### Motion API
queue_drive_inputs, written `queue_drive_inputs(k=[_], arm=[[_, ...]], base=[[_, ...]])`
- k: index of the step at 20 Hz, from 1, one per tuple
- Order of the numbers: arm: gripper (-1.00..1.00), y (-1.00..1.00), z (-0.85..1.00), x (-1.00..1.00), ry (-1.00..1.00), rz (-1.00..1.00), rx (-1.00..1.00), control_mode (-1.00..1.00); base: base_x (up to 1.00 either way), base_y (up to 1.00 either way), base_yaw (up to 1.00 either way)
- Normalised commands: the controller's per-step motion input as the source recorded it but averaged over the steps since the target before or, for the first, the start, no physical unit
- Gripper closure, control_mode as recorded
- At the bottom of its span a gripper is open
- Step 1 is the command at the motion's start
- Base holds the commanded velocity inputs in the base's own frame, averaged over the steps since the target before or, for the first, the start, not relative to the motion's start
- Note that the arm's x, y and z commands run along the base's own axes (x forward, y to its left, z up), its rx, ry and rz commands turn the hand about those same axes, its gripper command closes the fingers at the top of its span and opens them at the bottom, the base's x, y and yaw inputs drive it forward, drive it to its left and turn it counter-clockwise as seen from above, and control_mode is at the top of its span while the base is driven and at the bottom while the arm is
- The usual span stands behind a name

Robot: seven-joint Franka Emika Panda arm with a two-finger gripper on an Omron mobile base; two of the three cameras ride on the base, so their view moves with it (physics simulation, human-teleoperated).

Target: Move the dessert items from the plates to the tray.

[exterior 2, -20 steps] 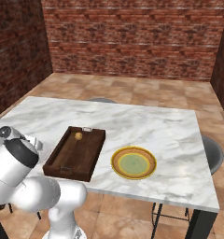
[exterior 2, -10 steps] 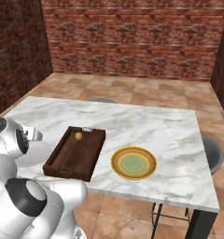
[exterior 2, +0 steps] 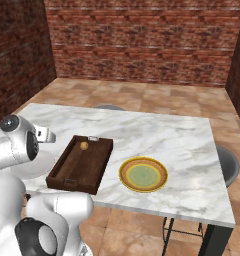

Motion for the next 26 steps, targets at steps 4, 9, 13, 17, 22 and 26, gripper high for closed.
queue_drive_inputs(k=[4, 9, 13, 17, 22, 26], arm=[[1.0, -0.54, 0.04, -0.07, 0.0, -0.02, 0.0, -1.0], [1.0, -0.52, 0.0, -0.03, 0.0, -0.01, 0.0, -1.0], [1.0, -0.52, 0.0, 0.0, 0.0, -0.01, 0.0, -1.0], [1.0, -0.52, 0.0, 0.0, 0.0, -0.03, 0.0, -1.0], [1.0, -0.35, -0.02, 0.0, 0.0, -0.04, 0.0, -1.0], [1.0, -0.17, -0.19, 0.0, 0.0, -0.02, 0.0, -1.0]], base=[[0.0, 0.0, 0.0], [0.0, 0.0, 0.0], [0.0, 0.0, 0.0], [0.0, 0.0, 0.0], [0.0, 0.0, 0.0], [0.0, 0.0, 0.0]])
